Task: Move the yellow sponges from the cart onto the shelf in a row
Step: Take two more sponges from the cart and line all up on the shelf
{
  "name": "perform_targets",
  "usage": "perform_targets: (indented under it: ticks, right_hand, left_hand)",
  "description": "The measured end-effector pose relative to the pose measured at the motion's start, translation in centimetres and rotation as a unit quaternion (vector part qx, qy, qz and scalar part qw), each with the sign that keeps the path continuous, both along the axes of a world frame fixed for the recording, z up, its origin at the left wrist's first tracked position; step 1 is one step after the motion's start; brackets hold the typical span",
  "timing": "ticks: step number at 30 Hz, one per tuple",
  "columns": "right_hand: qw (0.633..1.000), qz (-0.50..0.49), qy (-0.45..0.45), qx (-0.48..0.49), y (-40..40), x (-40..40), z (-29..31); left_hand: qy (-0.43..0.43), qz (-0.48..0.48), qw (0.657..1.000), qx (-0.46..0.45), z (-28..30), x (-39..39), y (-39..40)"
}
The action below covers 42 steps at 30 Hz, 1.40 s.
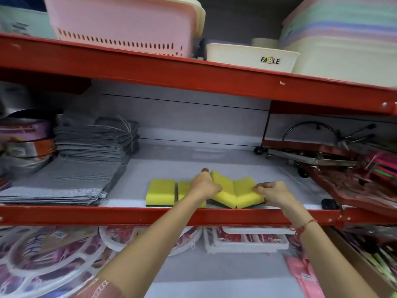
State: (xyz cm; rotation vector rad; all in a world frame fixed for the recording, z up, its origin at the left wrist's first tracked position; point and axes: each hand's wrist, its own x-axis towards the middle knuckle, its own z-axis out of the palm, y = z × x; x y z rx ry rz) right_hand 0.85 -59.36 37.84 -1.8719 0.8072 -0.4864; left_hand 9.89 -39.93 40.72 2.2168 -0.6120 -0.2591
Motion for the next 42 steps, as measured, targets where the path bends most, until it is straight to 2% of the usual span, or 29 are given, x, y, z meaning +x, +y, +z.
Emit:
perform_targets:
  ticks: [4, 7, 10, 13, 17, 20, 24, 27, 42]
  right_hand:
    - [0.994, -0.006, 0.053, -0.092, -0.6, 0.1, 0.2]
    - [0.975, -0.019, 0.111, -0.191, 0.6, 0.1, 1.1]
    - [0.961, -0.03, 0.068, -0.267, 2.7, 0.6, 2.2]
    - [0.951, 0.063, -0.008, -0.302, 5.5, 1.5, 3.2]
    - [0.908, 0.229, -0.014, -0.351, 9.9, 3.0, 3.5]
    - [0.885, 0.282, 0.037, -0.368, 12.3, 4.4, 2.5]
    - [0.873, 0.303, 0.098, -0.369, 13.9, 5.7, 0.9]
    - [0.86, 0.323, 0.121, -0.375, 14.2, 6.1, -0.1]
    - [0.845, 0.328, 0.083, -0.414, 14.1, 5.2, -1.4]
  left_hand:
    - [-0.068, -0.002, 0.995, 0.067, 0.2, 0.0, -0.3]
    - [-0.117, -0.007, 0.988, 0.097, 0.7, 0.5, 0.2]
    - [-0.143, -0.002, 0.987, 0.073, 1.4, 1.4, 1.5]
    - [-0.176, 0.015, 0.982, 0.066, 1.9, 2.6, 4.0]
    - [-0.223, 0.002, 0.969, 0.103, 0.7, 4.9, 8.1]
    - [-0.214, -0.024, 0.966, 0.144, -1.1, 6.3, 10.2]
    - [-0.194, -0.073, 0.954, 0.216, -3.0, 6.2, 11.1]
    - [-0.188, -0.078, 0.957, 0.209, -3.8, 5.9, 11.3]
    - [-0.204, -0.084, 0.958, 0.181, -4.8, 4.1, 11.6]
